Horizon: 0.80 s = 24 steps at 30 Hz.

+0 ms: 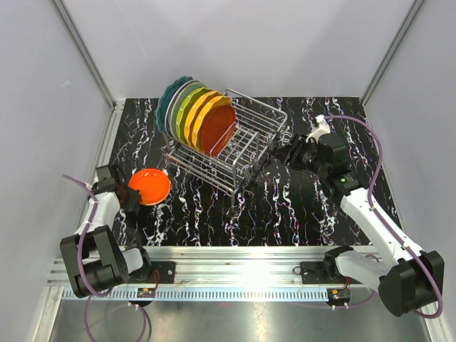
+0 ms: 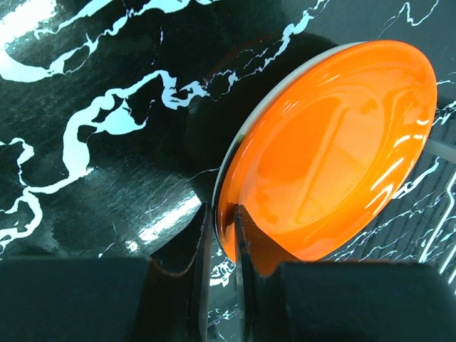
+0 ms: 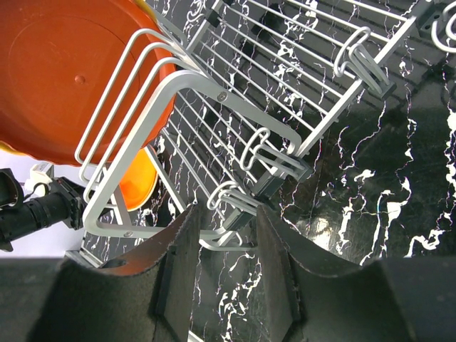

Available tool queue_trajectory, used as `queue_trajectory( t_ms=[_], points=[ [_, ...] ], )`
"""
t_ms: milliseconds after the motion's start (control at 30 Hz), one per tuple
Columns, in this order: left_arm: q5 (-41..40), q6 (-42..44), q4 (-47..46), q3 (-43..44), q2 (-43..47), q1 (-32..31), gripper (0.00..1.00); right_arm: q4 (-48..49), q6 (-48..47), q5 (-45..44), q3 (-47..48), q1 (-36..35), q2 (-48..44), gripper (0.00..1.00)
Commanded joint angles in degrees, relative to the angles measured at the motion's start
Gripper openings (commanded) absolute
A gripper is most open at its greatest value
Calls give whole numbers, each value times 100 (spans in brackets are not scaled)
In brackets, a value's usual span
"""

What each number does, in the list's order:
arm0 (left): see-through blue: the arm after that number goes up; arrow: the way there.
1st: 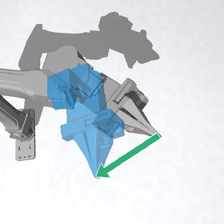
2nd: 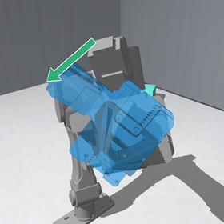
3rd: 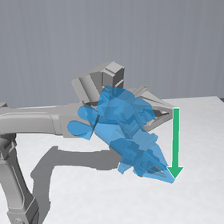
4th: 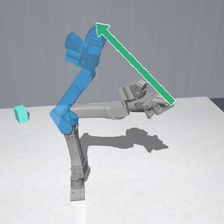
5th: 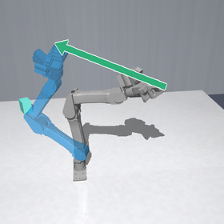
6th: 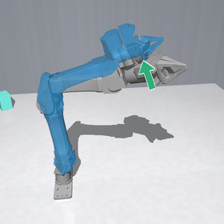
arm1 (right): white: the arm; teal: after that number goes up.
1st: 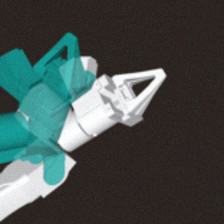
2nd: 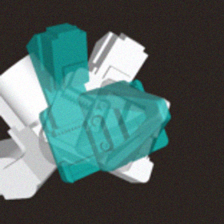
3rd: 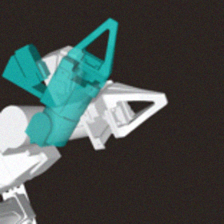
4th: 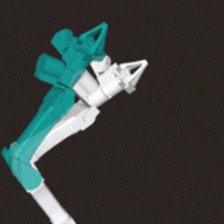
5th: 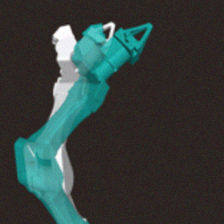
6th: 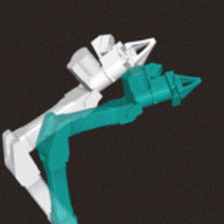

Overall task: Load the plates into the dish rack
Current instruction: Grab a plate with the left arm

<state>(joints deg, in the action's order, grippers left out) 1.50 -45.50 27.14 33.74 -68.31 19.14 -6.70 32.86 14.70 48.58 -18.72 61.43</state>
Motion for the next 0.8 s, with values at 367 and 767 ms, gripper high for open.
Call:
queue_trajectory(
  t_ms=[367, 767],
  points=[
    [-246, 243, 617, 379, -551, 2, 0, 195, -25, 77, 20, 44, -228, 45],
    [-554, 331, 1057, 590, -226, 3, 1, 178, -25, 42, 29, 70, -228, 49]
  ],
)
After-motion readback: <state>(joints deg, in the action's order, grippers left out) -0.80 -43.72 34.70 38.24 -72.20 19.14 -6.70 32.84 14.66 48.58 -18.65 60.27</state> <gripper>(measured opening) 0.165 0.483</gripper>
